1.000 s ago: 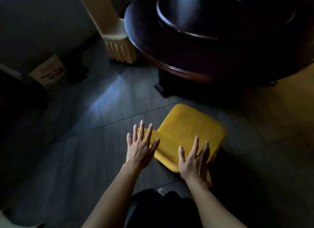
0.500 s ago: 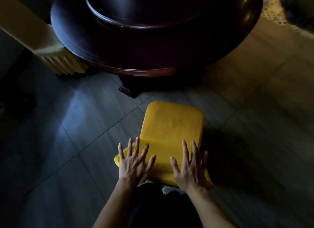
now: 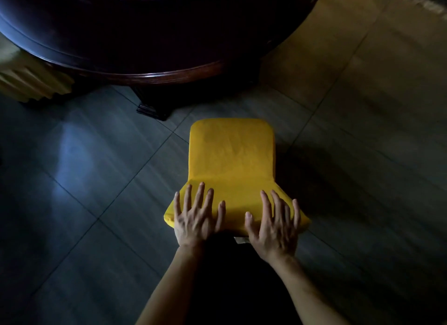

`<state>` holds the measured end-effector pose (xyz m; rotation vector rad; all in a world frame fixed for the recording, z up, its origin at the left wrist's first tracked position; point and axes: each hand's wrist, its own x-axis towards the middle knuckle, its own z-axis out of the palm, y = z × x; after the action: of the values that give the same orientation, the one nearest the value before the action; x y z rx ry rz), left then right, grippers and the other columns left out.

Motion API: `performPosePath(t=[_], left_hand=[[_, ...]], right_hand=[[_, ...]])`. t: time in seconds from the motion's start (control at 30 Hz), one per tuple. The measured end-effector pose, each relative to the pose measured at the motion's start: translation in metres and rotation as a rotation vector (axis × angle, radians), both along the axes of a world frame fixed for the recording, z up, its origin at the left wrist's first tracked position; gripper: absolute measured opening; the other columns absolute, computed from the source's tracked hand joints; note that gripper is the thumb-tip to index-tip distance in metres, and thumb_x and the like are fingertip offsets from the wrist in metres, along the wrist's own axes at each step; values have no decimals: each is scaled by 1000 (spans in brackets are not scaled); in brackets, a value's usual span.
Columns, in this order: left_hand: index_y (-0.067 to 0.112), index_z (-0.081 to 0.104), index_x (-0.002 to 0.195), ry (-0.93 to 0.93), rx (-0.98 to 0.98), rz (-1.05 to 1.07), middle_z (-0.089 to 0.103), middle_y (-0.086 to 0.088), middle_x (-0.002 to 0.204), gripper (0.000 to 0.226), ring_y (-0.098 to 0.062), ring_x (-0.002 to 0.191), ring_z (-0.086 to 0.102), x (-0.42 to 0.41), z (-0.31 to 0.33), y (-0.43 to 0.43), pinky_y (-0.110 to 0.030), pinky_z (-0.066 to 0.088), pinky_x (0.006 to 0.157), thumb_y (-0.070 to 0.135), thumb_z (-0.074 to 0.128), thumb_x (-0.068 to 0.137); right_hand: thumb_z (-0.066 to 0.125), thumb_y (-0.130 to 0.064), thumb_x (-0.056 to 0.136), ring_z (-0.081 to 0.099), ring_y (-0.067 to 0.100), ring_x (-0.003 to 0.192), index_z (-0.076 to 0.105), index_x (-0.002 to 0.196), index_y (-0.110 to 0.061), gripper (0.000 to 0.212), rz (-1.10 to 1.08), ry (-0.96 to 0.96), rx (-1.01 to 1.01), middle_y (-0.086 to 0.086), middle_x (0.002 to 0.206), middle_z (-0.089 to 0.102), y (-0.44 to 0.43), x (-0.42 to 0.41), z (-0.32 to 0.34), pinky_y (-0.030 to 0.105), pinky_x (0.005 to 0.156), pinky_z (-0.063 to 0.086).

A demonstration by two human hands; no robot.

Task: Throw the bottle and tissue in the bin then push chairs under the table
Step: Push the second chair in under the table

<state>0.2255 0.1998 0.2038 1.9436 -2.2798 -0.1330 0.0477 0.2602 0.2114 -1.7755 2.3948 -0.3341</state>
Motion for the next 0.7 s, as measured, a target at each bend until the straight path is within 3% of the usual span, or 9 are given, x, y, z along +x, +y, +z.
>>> performPosePath(t=[0.17,0.47,0.7], left_hand=[[20,72,124,58,-65,11,64,-7,139,49,-33,135,54,-2,-1,1,-55,34,115,54,52,94],[20,70,127,89,-100,36,63,-9,140,52,-36,133,55,-5,-6,-9,-56,38,111,54,48,94],[19,74,119,137,-159,81,69,-9,132,46,-36,126,61,-27,-10,-52,-55,45,104,52,54,93]], right_hand=[[45,-48,90,61,35,122,59,141,-13,63,-54,-11,-11,17,147,56,-5,0,0,55,122,25],[49,-41,81,62,38,120,62,139,-16,65,8,23,48,14,148,57,-23,-6,6,54,116,33],[47,-41,81,62,37,121,64,137,-14,64,42,12,-7,14,148,58,-70,-27,3,54,115,35]])
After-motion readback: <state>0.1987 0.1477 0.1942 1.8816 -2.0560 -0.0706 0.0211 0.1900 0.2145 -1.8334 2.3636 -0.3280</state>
